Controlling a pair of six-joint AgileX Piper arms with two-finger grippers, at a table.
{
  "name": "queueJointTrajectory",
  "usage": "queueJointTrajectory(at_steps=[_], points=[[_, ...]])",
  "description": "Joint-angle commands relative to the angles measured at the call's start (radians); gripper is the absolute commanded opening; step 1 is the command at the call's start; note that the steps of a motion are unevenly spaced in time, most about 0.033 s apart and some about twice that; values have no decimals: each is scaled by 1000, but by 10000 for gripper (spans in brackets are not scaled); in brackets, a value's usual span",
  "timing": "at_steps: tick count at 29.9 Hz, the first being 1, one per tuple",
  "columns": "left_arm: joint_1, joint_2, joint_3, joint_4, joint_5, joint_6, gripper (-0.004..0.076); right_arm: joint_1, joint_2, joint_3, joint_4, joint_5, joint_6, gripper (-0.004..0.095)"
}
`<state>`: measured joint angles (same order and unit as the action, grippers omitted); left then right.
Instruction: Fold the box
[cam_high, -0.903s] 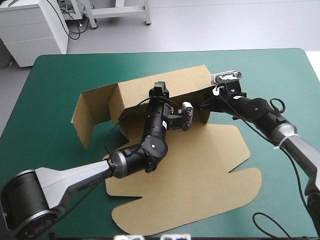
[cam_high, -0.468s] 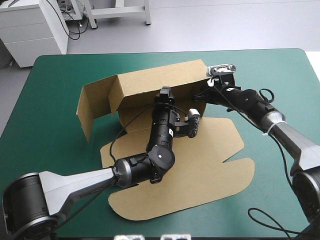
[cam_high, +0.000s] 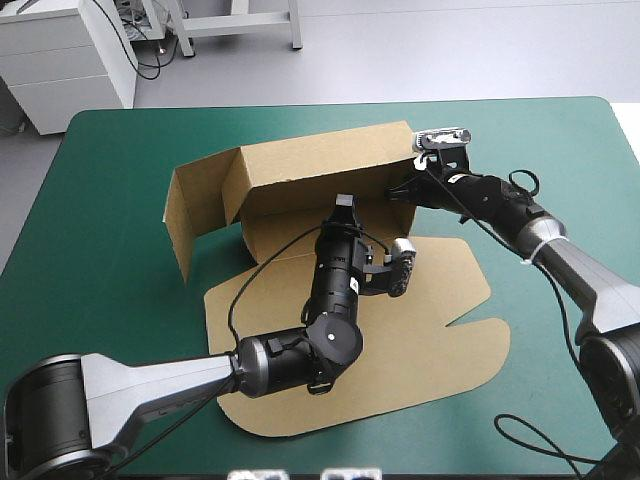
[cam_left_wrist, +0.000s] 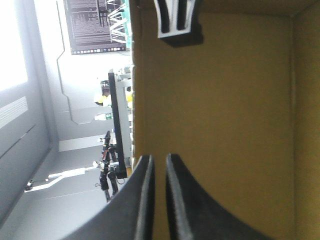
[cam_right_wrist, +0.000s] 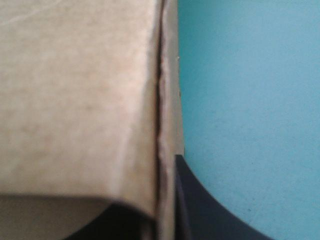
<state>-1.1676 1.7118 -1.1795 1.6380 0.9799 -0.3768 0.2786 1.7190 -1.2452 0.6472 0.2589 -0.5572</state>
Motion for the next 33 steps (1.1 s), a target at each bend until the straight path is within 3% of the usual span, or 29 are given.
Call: queueJointTrajectory(at_steps=[1, 8, 15, 19, 23, 29, 33], points=[[-16, -119, -28, -83, -21, 67, 16, -3, -50, -30, -57, 16, 71, -3], [111, -332, -83, -649, -255, 291, 16, -3, -50, -30, -69, 35, 83, -4], [461, -476, -93, -1184, -261, 667, 16, -3, -50, -30, -73, 55, 85, -4], [760, -541, -93, -1583, -305, 919, 16, -3, -50, -30, -78, 81, 85, -4], [1045, -595, -89, -1943, -267, 1135, 16, -3, -50, -30, -111, 92, 106, -4], [1412, -600, -49, -2324, -208, 1326, 17, -3, -50, -30, -118, 106, 114, -4], [1566, -554, 1, -2533, -185, 1428, 16, -3, -50, -30, -118, 110, 114, -4]])
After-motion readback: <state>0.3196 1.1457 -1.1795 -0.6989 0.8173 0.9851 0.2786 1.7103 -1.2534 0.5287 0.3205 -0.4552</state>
